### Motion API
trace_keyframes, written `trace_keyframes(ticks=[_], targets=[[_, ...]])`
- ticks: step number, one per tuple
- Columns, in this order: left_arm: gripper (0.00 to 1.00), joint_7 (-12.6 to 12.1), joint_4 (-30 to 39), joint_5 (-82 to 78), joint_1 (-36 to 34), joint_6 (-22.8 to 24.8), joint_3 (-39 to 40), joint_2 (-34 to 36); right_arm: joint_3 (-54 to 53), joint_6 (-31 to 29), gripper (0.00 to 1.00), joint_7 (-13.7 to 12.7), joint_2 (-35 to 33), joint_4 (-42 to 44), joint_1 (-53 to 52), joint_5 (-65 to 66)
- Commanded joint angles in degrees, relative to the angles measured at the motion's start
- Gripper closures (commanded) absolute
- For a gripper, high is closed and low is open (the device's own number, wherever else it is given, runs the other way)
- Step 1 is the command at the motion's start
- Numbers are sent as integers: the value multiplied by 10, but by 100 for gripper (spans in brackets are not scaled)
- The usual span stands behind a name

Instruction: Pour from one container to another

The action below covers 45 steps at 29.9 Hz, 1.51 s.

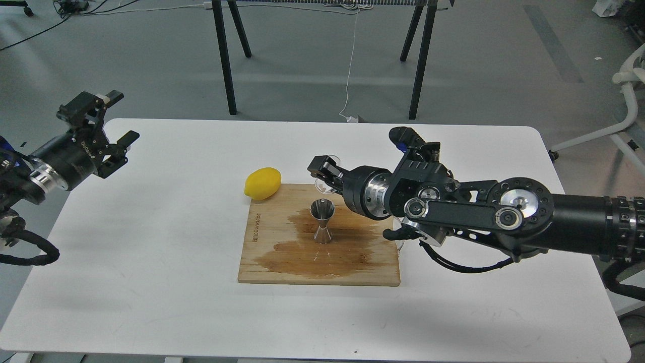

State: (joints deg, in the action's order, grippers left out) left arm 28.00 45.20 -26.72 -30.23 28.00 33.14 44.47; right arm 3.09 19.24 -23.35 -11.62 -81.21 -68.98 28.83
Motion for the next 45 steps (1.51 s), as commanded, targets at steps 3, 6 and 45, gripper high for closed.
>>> trace_keyframes(ticks=[3, 6, 45], targets=[[1, 0, 0, 0, 1, 0, 0, 0, 10, 0, 73, 2, 8, 0, 1, 12], [1, 0, 0, 0, 1, 0, 0, 0, 11, 0, 73, 2, 10, 0, 1, 12], [1, 0, 0, 1, 1, 0, 1, 3, 87, -4, 73, 48, 11, -2, -16, 174]])
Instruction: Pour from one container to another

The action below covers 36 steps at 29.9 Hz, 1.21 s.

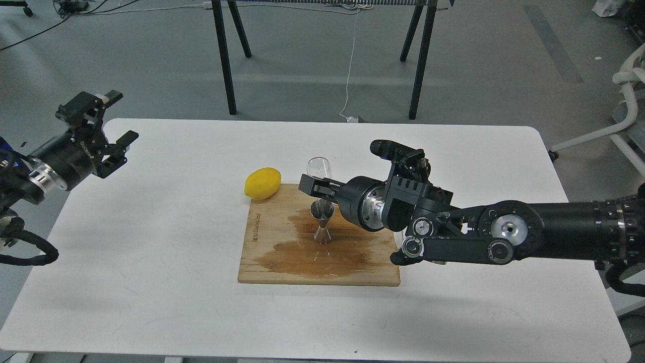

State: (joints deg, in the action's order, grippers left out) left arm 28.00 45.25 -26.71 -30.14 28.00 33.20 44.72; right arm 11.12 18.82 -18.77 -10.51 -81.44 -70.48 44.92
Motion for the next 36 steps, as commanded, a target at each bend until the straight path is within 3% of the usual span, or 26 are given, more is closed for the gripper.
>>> trace_keyframes(ticks=[1, 21, 30, 36], targets=[[1, 0, -1, 0, 0, 0, -1, 0, 10, 0, 73, 5, 0, 1, -3, 15], [1, 0, -1, 1, 0, 0, -1, 1, -21, 1, 73, 8, -16, 0, -6, 7], [1, 0, -1, 1, 0, 0, -1, -2, -288, 9, 73, 8, -45, 8, 73, -304], [1, 0, 0, 1, 0, 0, -1, -2, -512, 17, 73, 19, -86, 31, 199, -516]])
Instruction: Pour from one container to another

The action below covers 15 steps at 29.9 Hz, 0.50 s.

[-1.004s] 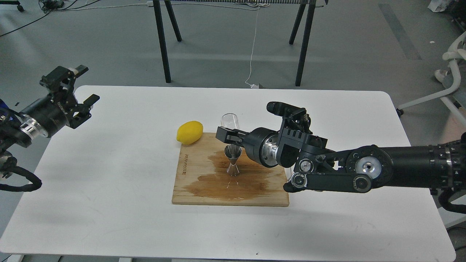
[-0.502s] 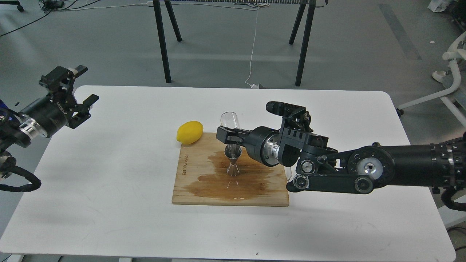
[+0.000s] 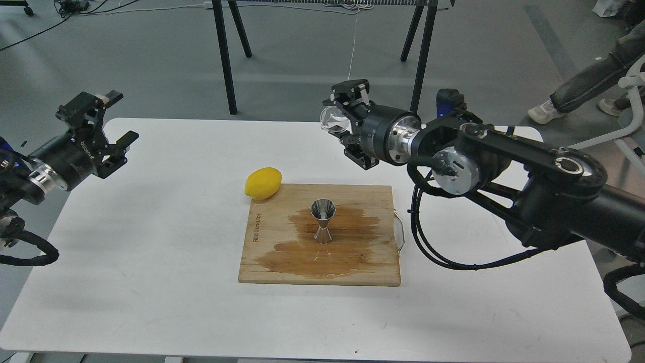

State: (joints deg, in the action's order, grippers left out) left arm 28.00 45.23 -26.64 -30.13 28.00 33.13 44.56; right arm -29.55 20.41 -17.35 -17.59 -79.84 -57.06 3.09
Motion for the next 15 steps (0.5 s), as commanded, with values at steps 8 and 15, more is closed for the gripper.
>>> trace_keyframes(ticks=[8, 15], targets=[[1, 0, 0, 4, 0, 0, 0, -1, -376, 2, 73, 13, -36, 96, 257, -228], [1, 0, 0, 4, 0, 0, 0, -1, -470, 29, 73, 7, -31, 153, 346, -272]])
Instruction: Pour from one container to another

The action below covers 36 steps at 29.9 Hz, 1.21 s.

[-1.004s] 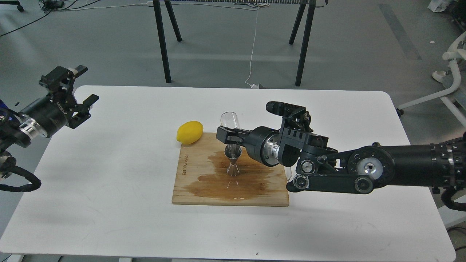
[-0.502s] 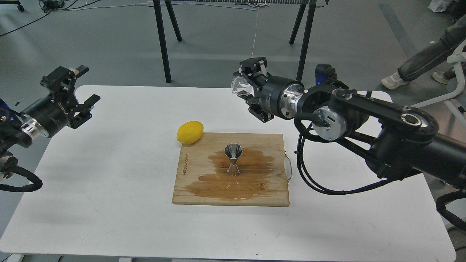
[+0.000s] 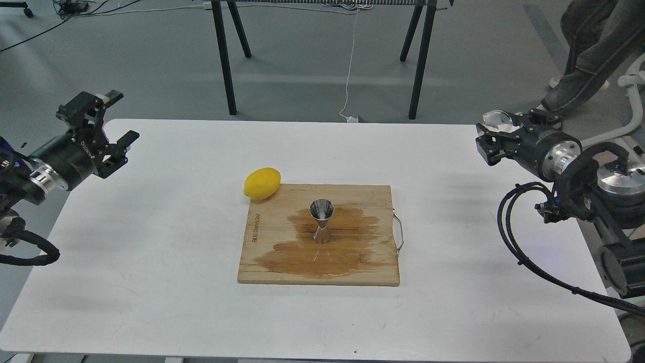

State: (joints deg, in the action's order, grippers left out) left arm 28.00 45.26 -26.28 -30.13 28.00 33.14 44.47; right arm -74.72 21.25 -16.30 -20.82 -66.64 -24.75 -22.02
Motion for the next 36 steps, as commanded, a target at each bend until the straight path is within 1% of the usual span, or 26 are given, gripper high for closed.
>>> trace_keyframes(ticks=[1, 8, 20, 31, 36], targets=[[1, 0, 0, 0, 0, 0, 0, 0, -18, 31, 73, -4, 2, 26, 23, -30], [1, 0, 0, 0, 0, 0, 0, 0, -17, 68, 72, -4, 7, 36, 51, -40], [1, 0, 0, -1, 5, 0, 0, 1, -7, 68, 72, -2, 13, 90, 63, -38], [1, 0, 0, -1, 6, 0, 0, 0, 11, 68, 71, 4, 18, 100, 68, -34], [1, 0, 0, -1, 6, 0, 0, 0, 11, 68, 68, 4, 26, 100, 68, -33]])
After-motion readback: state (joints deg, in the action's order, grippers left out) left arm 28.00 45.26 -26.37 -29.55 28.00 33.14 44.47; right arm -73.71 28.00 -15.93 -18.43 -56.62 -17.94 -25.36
